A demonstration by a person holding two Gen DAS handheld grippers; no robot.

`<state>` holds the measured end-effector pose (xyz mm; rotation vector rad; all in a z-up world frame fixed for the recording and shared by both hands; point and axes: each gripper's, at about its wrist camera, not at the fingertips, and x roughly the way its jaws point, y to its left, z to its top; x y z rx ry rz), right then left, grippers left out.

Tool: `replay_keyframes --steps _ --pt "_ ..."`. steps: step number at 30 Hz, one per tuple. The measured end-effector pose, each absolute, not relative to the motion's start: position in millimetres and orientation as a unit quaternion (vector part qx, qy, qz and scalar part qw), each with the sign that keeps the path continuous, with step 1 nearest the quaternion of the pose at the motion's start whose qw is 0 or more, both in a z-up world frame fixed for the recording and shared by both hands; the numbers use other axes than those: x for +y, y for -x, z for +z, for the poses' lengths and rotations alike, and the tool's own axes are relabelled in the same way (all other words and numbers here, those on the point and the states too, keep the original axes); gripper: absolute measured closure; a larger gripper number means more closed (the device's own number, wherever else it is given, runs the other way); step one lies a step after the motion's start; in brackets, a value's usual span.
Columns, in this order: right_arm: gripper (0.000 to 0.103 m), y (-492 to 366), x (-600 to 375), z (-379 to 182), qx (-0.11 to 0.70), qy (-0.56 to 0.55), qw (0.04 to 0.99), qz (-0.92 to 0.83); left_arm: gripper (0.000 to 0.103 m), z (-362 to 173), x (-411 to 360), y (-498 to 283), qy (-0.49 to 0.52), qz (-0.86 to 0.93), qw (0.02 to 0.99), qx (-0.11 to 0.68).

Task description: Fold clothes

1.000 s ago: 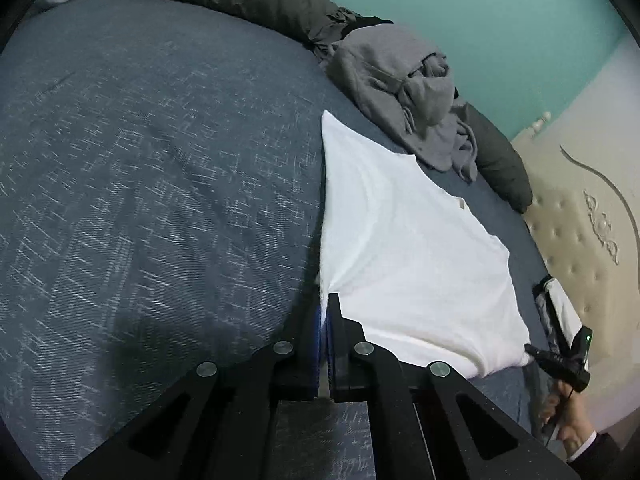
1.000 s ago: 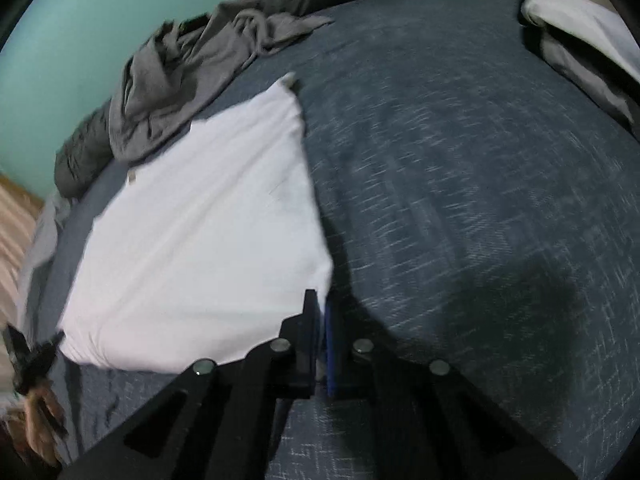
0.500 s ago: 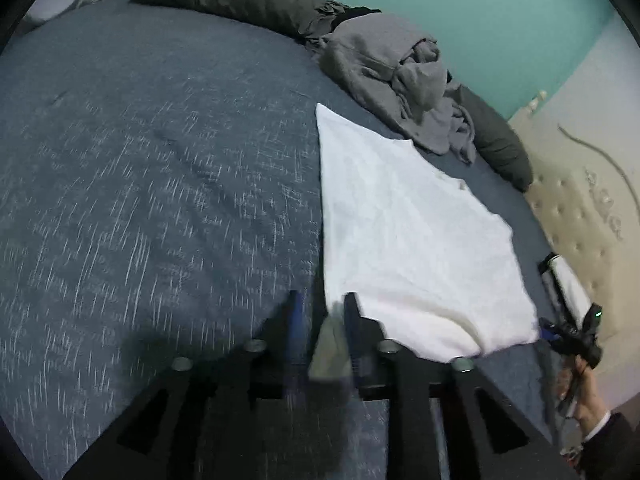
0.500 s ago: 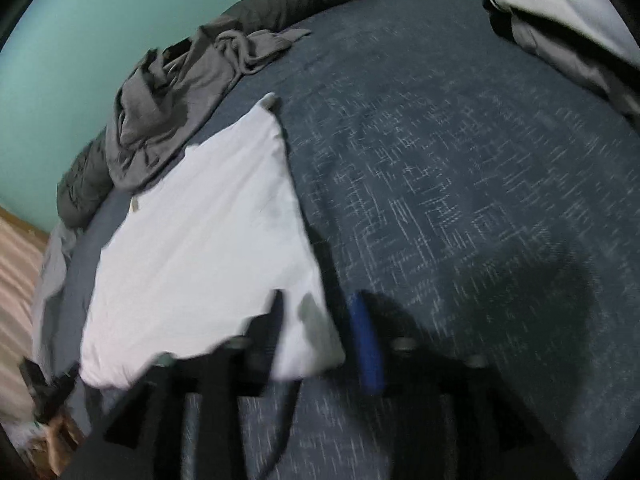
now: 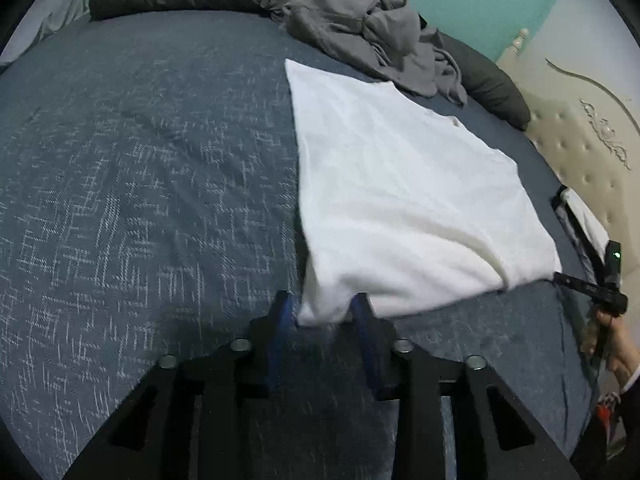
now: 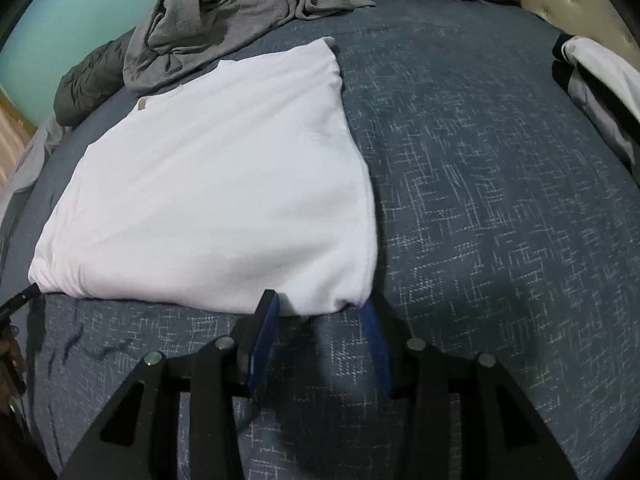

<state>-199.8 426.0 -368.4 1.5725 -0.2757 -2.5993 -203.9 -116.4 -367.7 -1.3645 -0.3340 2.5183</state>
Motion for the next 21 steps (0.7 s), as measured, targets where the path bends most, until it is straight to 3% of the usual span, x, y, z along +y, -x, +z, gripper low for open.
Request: replay_keyframes --steps 1,4,15,21 --pt "0.09 199.7 425.6 -369.1 -0.089 -0.515 0.048 -0.851 0.099 -367.0 -112.5 204.9 0.471 0.867 0.127 -0.102" --pt "0.098 199.9 424.5 -369.2 -0.076 -0.515 0.049 -0.852 0.1 -364.0 -105.7 203.7 0.467 0.875 0.113 -0.061" --pt "0.1 206.7 444.0 -335.7 -0.089 -0.469 0.023 -0.878 0.1 -353.7 -113.3 195.5 0.445 0.892 0.074 0.005" --pt "0.103 209.4 458.8 -354.0 -0.115 -0.488 -0.01 -0.865 0.1 -361.8 -121.6 194.5 0.453 0.888 0.079 -0.017"
